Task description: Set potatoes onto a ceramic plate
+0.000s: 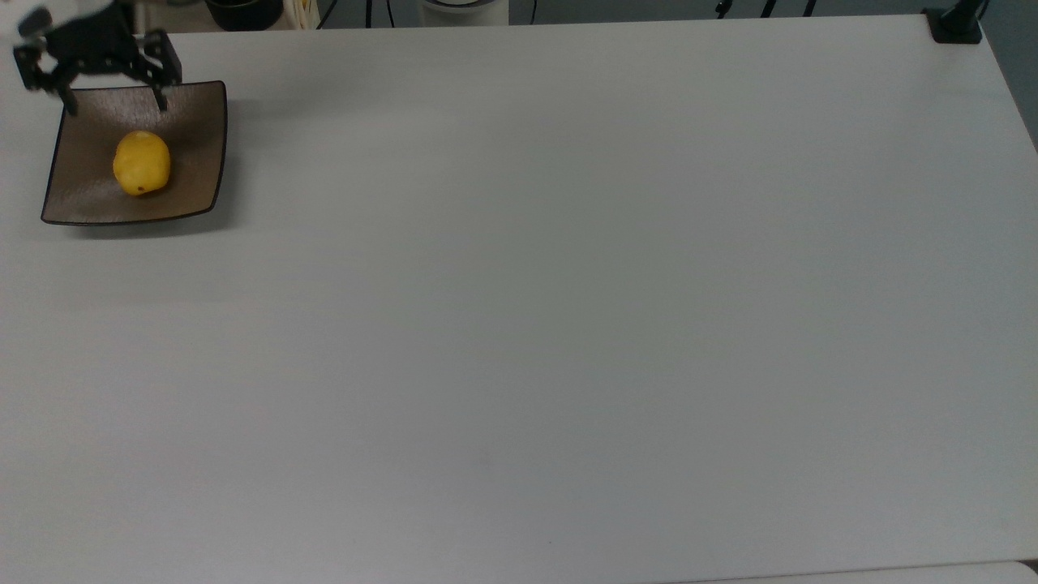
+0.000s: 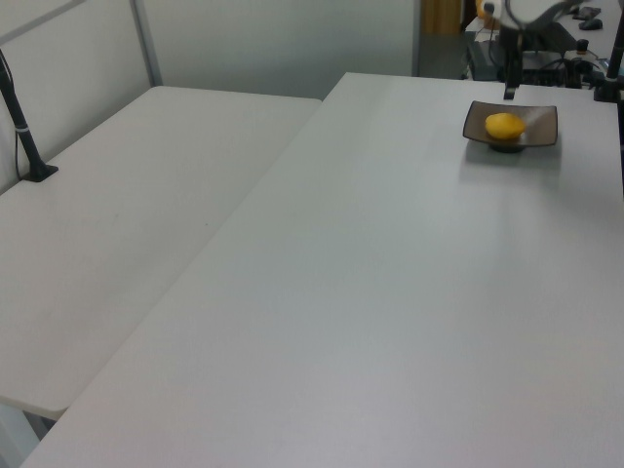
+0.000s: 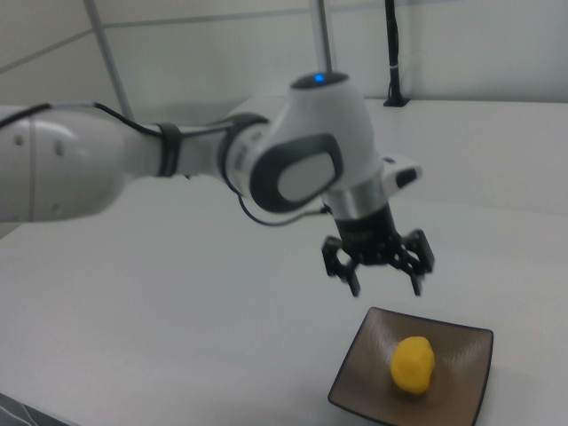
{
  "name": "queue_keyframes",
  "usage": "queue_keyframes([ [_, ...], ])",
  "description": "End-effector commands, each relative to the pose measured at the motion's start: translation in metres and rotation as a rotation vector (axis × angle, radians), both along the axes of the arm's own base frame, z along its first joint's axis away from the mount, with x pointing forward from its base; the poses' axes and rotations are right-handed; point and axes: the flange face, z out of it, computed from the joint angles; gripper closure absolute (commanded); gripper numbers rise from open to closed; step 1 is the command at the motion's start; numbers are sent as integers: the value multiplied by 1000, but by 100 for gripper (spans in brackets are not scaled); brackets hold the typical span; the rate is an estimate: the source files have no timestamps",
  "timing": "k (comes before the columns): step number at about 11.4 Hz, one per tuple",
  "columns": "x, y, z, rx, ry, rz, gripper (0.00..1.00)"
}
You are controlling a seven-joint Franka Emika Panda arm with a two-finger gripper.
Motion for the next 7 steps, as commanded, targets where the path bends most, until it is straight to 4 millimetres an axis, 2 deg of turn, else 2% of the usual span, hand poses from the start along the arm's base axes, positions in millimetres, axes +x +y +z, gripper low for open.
queue_keyframes([
  [1, -28, 47, 94, 77, 3, -71, 0],
  [4, -47, 98, 177, 159, 12, -140, 0],
  [5, -50, 117, 194, 214, 7, -150, 0],
  [6, -49, 147, 210, 244, 12, -162, 0],
  [7, -48, 182, 216, 252, 32, -194, 0],
])
